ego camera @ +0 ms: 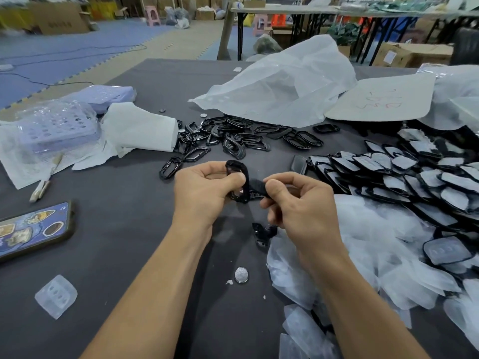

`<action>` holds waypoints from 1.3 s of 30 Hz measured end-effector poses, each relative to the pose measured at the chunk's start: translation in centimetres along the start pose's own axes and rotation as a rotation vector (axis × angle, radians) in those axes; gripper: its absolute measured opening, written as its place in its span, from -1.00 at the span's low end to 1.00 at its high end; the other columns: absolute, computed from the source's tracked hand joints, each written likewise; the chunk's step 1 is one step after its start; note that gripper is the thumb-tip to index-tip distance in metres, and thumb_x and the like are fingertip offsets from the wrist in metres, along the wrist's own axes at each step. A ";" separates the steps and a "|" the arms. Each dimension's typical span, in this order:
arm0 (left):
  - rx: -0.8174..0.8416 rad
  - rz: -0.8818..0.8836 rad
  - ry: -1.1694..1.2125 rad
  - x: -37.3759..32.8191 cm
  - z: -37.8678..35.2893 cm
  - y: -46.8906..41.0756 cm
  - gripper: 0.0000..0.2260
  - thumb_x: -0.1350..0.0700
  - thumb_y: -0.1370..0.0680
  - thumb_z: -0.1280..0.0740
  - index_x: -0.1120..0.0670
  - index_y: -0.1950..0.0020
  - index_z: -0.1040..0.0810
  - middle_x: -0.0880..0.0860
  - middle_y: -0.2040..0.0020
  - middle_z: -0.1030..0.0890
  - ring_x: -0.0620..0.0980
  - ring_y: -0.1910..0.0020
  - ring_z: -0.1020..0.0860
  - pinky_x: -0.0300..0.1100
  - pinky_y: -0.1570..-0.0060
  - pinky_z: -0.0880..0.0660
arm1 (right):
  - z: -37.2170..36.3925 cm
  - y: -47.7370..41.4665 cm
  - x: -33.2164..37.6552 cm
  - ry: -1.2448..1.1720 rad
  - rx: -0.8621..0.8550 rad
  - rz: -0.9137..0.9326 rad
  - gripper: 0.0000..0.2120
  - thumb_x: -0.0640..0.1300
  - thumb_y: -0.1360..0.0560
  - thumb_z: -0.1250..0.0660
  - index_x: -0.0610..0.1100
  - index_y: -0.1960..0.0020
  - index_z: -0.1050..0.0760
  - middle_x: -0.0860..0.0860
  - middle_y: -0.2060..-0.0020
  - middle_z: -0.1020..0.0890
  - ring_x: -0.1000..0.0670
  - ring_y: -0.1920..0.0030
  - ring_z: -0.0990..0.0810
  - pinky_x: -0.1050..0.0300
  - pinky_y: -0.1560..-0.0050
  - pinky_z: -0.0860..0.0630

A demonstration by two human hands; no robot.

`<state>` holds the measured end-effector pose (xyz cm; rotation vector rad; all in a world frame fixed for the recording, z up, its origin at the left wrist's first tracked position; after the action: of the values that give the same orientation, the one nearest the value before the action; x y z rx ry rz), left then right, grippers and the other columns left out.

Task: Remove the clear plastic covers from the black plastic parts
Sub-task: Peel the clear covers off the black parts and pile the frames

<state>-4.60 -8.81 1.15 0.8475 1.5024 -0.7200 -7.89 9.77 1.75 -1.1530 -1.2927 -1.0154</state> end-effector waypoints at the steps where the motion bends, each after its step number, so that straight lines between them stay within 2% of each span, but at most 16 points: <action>1: 0.010 -0.005 -0.018 0.1 -0.4 0.2 -0.85 0.36 -0.42 -0.55 0.13 0.16 -0.71 0.09 0.34 -0.71 -0.06 0.43 -0.60 -0.21 0.31 -0.61 | 0.2 0.0 -0.1 -0.014 -0.009 -0.008 -0.85 -0.25 -0.60 -0.40 -0.18 0.14 -0.64 -0.14 0.41 -0.67 0.01 0.56 -0.47 0.24 0.53 -0.39; 5: 0.053 0.047 -0.008 0.9 -1.2 0.4 -0.93 0.27 -0.47 -0.54 0.13 0.14 -0.72 0.09 0.39 -0.66 -0.08 0.46 -0.55 -0.32 0.44 -0.48 | 1.0 -0.3 -0.1 -0.068 -0.041 -0.010 -0.86 -0.27 -0.58 -0.42 -0.20 0.16 -0.64 -0.13 0.43 -0.65 0.04 0.56 -0.47 0.28 0.55 -0.36; 8: 0.098 0.113 0.079 1.3 -1.7 0.6 -0.93 0.24 -0.51 -0.52 0.14 0.02 -0.71 0.07 0.29 -0.72 -0.12 0.39 -0.66 -0.33 0.41 -0.53 | 1.1 -0.3 -0.1 -0.067 -0.044 0.011 -0.87 -0.32 -0.56 -0.43 -0.20 0.16 -0.66 -0.14 0.42 -0.66 0.00 0.49 -0.58 0.21 0.50 -0.49; 11: 0.166 0.159 0.139 1.4 -2.2 0.6 -0.97 0.20 -0.58 -0.44 0.13 0.02 -0.69 0.04 0.19 -0.75 -0.09 0.26 -0.72 -0.30 0.34 -0.58 | 1.2 -0.4 -0.1 -0.068 -0.046 0.014 -0.82 -0.41 -0.54 -0.41 -0.17 0.12 -0.68 -0.11 0.36 -0.70 -0.05 0.37 -0.70 0.15 0.32 -0.65; 16: 0.195 0.211 0.201 1.5 -2.4 0.5 -0.89 0.27 -0.64 -0.33 0.17 0.02 -0.65 0.02 0.20 -0.75 -0.07 0.25 -0.73 -0.25 0.31 -0.63 | 1.2 -0.7 -0.1 -0.062 -0.043 0.028 -0.73 -0.46 -0.54 -0.35 -0.14 0.08 -0.70 -0.08 0.36 -0.70 -0.02 0.34 -0.69 0.20 0.26 -0.62; 21: 0.148 0.145 0.105 1.3 -2.0 0.6 -0.90 0.27 -0.59 -0.40 0.13 0.06 -0.68 0.02 0.23 -0.74 -0.10 0.29 -0.71 -0.29 0.35 -0.59 | 1.8 -0.6 0.3 -0.006 -0.077 0.047 -0.78 -0.37 -0.48 -0.43 -0.07 0.10 -0.72 -0.10 0.35 -0.71 0.01 0.44 -0.61 0.20 0.36 -0.56; 24: 0.143 0.115 0.072 1.0 -2.0 0.7 -0.90 0.28 -0.57 -0.43 0.11 0.07 -0.72 0.04 0.23 -0.74 -0.08 0.29 -0.71 -0.30 0.35 -0.57 | 2.1 -0.4 0.8 0.106 -0.105 0.094 -0.77 -0.34 -0.45 -0.44 -0.03 0.14 -0.74 -0.06 0.39 -0.69 0.03 0.46 -0.57 0.13 0.34 -0.54; 28: 0.156 0.051 -0.020 0.8 -2.1 0.9 -0.88 0.29 -0.54 -0.46 0.11 0.03 -0.76 0.12 0.19 -0.76 -0.03 0.25 -0.69 -0.29 0.30 -0.57 | 1.2 0.0 1.3 0.074 -0.022 0.108 -0.87 -0.30 -0.48 -0.49 -0.11 0.17 -0.72 -0.08 0.35 -0.72 -0.05 0.38 -0.71 0.15 0.34 -0.61; 31: 0.180 0.031 -0.045 0.7 -2.3 1.0 -0.86 0.31 -0.53 -0.46 0.10 0.07 -0.78 0.19 0.19 -0.75 0.01 0.27 -0.65 -0.28 0.32 -0.54 | 0.7 0.1 1.3 0.025 0.038 0.081 -0.86 -0.40 -0.45 -0.48 -0.19 0.11 -0.70 -0.11 0.30 -0.74 -0.09 0.27 -0.76 0.18 0.27 -0.65; 34: 0.210 0.048 -0.033 0.8 -2.9 1.1 -0.86 0.34 -0.53 -0.45 0.14 0.06 -0.77 0.12 0.25 -0.74 -0.08 0.37 -0.63 -0.34 0.38 -0.52 | 1.2 -0.1 1.5 0.081 0.000 0.092 -0.82 -0.38 -0.44 -0.47 -0.13 0.21 -0.71 -0.08 0.35 -0.72 -0.03 0.36 -0.69 0.18 0.30 -0.59; 37: 0.190 0.071 -0.029 1.2 -3.0 0.9 -0.88 0.33 -0.55 -0.45 0.16 0.03 -0.75 0.23 0.25 -0.71 0.00 0.35 -0.60 -0.32 0.42 -0.49 | 2.2 -0.4 1.0 0.063 -0.092 0.054 -0.79 -0.31 -0.47 -0.48 -0.09 0.29 -0.68 -0.01 0.48 -0.60 0.07 0.47 -0.50 0.27 0.44 -0.41; 39: 0.173 0.079 -0.050 1.5 -2.8 0.8 -0.90 0.31 -0.56 -0.44 0.15 0.02 -0.74 0.18 0.27 -0.72 -0.02 0.37 -0.64 -0.32 0.44 -0.49 | 2.5 -0.4 0.8 0.001 -0.115 0.026 -0.74 -0.31 -0.51 -0.43 -0.08 0.31 -0.63 -0.04 0.52 -0.55 0.09 0.53 -0.43 0.33 0.50 -0.33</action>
<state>-5.52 -5.89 -0.05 1.0067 1.3688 -0.8145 -8.67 12.20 2.44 -1.2526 -1.2289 -1.0824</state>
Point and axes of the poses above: each hand's wrist, its own y-axis away from the middle knuckle, its own z-axis out of the back of the hand, x = y × z, the point moved 9 cm from there along -y, towards the middle knuckle
